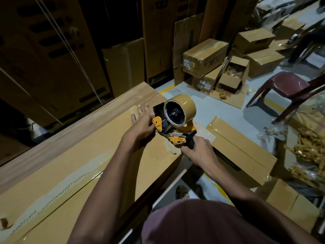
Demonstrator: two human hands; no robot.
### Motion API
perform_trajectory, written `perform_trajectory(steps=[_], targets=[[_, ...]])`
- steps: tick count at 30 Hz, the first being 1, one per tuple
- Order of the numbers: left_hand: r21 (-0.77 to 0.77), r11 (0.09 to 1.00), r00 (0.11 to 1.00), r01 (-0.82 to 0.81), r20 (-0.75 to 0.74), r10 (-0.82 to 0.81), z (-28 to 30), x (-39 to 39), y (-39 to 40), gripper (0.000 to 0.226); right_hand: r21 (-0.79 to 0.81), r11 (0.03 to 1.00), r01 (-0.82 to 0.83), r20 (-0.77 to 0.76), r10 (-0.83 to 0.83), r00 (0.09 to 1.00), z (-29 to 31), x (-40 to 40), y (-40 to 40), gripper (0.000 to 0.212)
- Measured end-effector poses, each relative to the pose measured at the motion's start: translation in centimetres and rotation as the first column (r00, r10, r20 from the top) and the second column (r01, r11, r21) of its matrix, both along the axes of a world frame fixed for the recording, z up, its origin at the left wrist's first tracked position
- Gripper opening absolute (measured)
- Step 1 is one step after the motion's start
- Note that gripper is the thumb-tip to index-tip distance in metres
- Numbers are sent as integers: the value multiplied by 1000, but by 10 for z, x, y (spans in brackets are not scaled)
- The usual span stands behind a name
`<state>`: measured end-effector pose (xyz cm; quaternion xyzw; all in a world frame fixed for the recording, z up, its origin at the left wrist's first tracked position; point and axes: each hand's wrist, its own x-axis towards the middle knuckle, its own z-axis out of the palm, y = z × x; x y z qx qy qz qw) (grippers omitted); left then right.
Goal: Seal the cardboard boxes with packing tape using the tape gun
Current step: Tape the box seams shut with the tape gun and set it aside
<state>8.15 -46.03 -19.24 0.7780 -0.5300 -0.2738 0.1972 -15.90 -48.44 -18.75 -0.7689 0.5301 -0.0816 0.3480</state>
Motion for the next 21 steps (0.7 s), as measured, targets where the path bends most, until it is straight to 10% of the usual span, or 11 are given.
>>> perform_trajectory(steps=[21], targets=[[-40,998,997,51,59,-49,-14,-21,12,20,18,991,133,-15,-133,991,-9,-14,21,25]])
